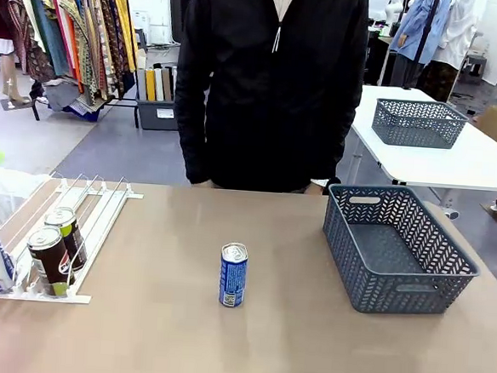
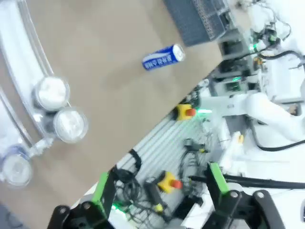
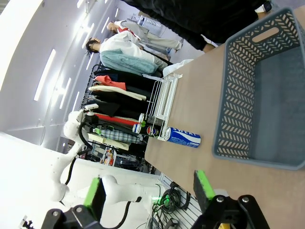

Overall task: Retrieve and store the cans from the dispenser.
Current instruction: Pick up one can from the Automatic Can Dispenser and place it in the middle of the table, then pick up the last remaining can from one row of the Automatic Can Dispenser and place it in the middle of the table.

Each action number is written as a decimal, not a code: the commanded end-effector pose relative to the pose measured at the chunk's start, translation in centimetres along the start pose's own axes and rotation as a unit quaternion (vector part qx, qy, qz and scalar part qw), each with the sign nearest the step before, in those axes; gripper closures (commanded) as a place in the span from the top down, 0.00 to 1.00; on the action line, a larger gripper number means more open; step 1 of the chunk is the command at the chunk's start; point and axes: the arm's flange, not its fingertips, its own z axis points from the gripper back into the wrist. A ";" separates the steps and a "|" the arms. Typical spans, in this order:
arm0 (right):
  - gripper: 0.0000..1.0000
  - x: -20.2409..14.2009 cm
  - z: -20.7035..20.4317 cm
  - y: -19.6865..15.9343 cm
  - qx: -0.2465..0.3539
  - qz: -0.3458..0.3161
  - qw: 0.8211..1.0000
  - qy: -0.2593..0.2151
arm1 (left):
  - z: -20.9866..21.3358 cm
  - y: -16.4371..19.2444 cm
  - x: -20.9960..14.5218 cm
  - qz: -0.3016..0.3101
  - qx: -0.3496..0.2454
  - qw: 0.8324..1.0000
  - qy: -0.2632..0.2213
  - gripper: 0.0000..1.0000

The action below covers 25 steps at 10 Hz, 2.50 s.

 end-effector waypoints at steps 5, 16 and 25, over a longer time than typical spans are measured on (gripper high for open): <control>1.00 0.4 -0.2 0.3 0.011 0.006 1.000 -0.010 | 3.1 6.0 -3.1 0.048 -0.074 0.993 -0.073 1.00; 1.00 0.4 -0.2 0.3 0.011 0.006 1.000 -0.010 | 2.1 3.1 -0.7 0.137 0.287 0.948 -0.004 1.00; 1.00 0.4 -0.2 0.3 0.011 0.006 1.000 -0.010 | -0.9 -1.8 3.1 0.134 0.462 0.875 -0.052 1.00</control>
